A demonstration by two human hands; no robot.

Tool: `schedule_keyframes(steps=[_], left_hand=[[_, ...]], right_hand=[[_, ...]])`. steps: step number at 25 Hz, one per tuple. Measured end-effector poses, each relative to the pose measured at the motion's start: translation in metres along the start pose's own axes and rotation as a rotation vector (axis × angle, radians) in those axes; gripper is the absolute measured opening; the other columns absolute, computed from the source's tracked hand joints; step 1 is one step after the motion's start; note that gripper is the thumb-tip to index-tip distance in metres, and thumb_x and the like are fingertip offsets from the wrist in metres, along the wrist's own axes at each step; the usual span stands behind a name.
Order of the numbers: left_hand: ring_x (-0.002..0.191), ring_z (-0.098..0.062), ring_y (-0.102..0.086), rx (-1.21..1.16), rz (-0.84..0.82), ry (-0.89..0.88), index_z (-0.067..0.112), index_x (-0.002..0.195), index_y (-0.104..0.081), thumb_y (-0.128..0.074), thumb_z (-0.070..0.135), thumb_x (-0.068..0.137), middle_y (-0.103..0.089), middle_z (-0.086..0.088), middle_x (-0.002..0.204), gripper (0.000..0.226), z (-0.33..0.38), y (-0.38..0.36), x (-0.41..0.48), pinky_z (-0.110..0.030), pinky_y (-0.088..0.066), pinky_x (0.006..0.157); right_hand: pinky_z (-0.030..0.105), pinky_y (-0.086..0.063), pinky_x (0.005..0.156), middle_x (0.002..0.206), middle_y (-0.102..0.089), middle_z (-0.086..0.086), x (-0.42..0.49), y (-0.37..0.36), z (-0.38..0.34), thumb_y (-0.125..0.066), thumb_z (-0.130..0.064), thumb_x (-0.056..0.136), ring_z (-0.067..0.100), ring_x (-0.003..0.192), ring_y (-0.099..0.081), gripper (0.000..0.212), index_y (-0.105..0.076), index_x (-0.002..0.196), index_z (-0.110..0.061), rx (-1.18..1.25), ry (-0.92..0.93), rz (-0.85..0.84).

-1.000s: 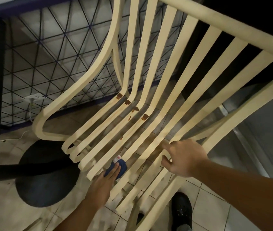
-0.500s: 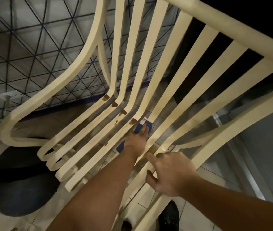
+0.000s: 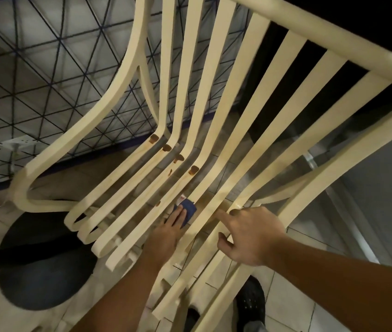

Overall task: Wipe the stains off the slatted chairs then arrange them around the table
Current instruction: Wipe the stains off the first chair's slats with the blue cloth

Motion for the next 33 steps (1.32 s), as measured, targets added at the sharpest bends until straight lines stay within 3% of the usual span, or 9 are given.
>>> schedule_keyframes(steps=[5,9,14,17,20,24,27,30,33], left_hand=[[0.093,-0.027,-0.076,-0.021,-0.028,-0.008,0.006,0.127,-0.070,-0.098,0.005,0.048,-0.065,-0.011,0.136,0.084,-0.021,0.005,-0.052,-0.038,-0.063,0.072],[0.129,-0.024,-0.059,-0.406,0.066,0.170,0.014,0.143,-0.057,-0.061,0.001,0.096,-0.055,-0.002,0.148,0.049,-0.028,0.033,-0.062,-0.033,-0.046,0.108],[0.103,-0.013,-0.066,-1.387,0.320,0.621,0.017,0.124,-0.063,-0.052,0.001,0.103,-0.069,0.001,0.113,0.028,-0.018,0.091,-0.094,-0.035,-0.051,0.098],[0.108,-0.030,-0.067,-2.143,0.310,0.470,0.009,0.129,-0.061,-0.072,0.011,0.088,-0.067,-0.015,0.119,0.042,-0.012,0.100,-0.102,-0.052,-0.049,0.103],[0.103,-0.034,-0.073,-2.598,0.243,0.521,0.011,0.133,-0.065,-0.082,0.028,0.070,-0.069,-0.018,0.122,0.067,-0.007,0.105,-0.114,-0.051,-0.061,0.081],[0.114,-0.038,-0.068,-2.576,0.172,0.517,0.015,0.137,-0.065,-0.079,0.052,0.077,-0.065,-0.018,0.133,0.072,0.001,0.101,-0.110,-0.060,-0.049,0.101],[0.110,-0.039,-0.070,-2.467,0.181,0.608,0.009,0.135,-0.063,-0.090,0.033,0.072,-0.067,-0.021,0.130,0.072,-0.005,0.095,-0.115,-0.057,-0.057,0.093],[0.109,-0.038,-0.069,-2.238,0.094,0.836,0.003,0.132,-0.060,-0.068,0.024,0.089,-0.071,-0.021,0.122,0.048,-0.015,0.074,-0.124,-0.050,-0.055,0.093],[0.100,-0.032,-0.070,-1.877,0.272,0.888,0.011,0.123,-0.063,-0.060,0.013,0.100,-0.070,-0.018,0.118,0.023,-0.046,0.055,-0.129,-0.048,-0.056,0.085]], right_hand=[[0.028,-0.051,0.064,0.074,-0.055,-0.007,-0.001,0.001,-0.001,-0.033,-0.064,0.095,0.016,0.069,-0.057,0.053,-0.035,0.138,-0.033,-0.006,-0.012,0.010],[0.033,-0.057,0.068,0.067,-0.049,-0.009,-0.002,0.003,-0.001,-0.031,-0.064,0.095,0.015,0.066,-0.057,0.055,-0.039,0.139,-0.032,-0.055,-0.025,0.020],[0.032,-0.058,0.067,0.082,-0.061,-0.008,-0.001,0.000,-0.003,-0.023,-0.064,0.094,0.014,0.070,-0.062,0.058,-0.043,0.138,-0.033,-0.074,-0.012,0.074],[0.028,-0.050,0.064,0.093,-0.064,-0.008,-0.002,0.001,-0.003,-0.025,-0.065,0.094,0.016,0.078,-0.063,0.055,-0.044,0.136,-0.034,-0.082,-0.010,0.096],[0.027,-0.043,0.061,0.091,-0.056,-0.012,-0.003,0.004,-0.005,-0.029,-0.064,0.096,0.014,0.075,-0.056,0.051,-0.045,0.135,-0.035,-0.093,-0.012,0.110],[0.028,-0.055,0.070,0.112,-0.067,-0.009,-0.003,0.001,-0.004,-0.027,-0.065,0.096,0.015,0.087,-0.066,0.055,-0.045,0.138,-0.035,-0.081,-0.006,0.133],[0.030,-0.058,0.072,0.114,-0.068,-0.008,-0.003,-0.001,-0.003,-0.026,-0.066,0.095,0.016,0.088,-0.067,0.055,-0.044,0.138,-0.036,-0.083,-0.010,0.132],[0.029,-0.055,0.069,0.110,-0.068,-0.009,-0.004,-0.001,-0.003,-0.026,-0.066,0.095,0.016,0.085,-0.067,0.054,-0.044,0.137,-0.036,-0.088,-0.010,0.140],[0.026,-0.051,0.067,0.113,-0.068,-0.009,-0.003,0.000,-0.003,-0.028,-0.065,0.096,0.015,0.088,-0.067,0.053,-0.045,0.137,-0.037,-0.078,-0.013,0.148]])
Point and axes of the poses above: each hand's wrist, its own x-axis towards the middle knuckle, its own y-axis out of the back of the hand, z = x × y, the point moved 5 cm from there along x, towards the middle knuckle
